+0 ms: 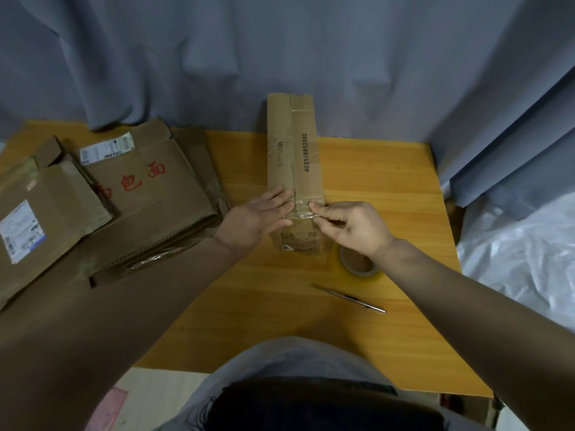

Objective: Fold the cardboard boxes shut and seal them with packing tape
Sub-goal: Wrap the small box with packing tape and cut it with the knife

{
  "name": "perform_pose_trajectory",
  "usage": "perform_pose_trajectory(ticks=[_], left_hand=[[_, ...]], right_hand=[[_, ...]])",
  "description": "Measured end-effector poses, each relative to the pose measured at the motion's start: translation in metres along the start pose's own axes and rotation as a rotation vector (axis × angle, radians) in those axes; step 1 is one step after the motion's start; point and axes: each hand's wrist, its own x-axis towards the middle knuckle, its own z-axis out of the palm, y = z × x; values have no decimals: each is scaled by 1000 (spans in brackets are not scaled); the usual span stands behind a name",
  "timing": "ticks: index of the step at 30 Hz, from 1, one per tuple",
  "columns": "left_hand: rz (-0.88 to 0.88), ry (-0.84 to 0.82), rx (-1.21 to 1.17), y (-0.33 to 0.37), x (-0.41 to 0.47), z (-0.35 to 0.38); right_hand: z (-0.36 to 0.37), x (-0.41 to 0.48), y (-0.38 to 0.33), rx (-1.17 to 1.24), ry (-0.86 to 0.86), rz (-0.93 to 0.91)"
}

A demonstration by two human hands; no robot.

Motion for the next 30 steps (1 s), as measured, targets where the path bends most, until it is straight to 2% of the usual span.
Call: perform_pose_trajectory(ticks=[4, 9, 12, 14, 17, 21, 24, 27, 30], left_hand=[[11, -32, 61, 4, -7, -3], [-22, 85, 123, 10, -1, 4], [-40, 105, 87, 13, -5, 1], [-114, 115, 88, 20, -4, 1], [-223, 136, 59, 31, 4, 3], [-259, 161, 42, 35, -2, 5], [-252, 83, 7, 30, -2, 2], [-231, -78, -157, 17, -6, -4], [-242, -190, -272, 8, -13, -10]], right_hand=[[8, 1, -9, -168, 78, -11], [16, 7, -5, -315, 85, -74], [12, -1, -1, -272, 57, -120], [13, -5, -2, -230, 42, -128], [13, -2, -1, -232, 25, -111], [8, -8, 1, -134, 30, -89], [16, -15, -2, -145, 40, -56], [12, -27, 4, -173, -103, -22], [11, -29, -3, -145, -48, 13]])
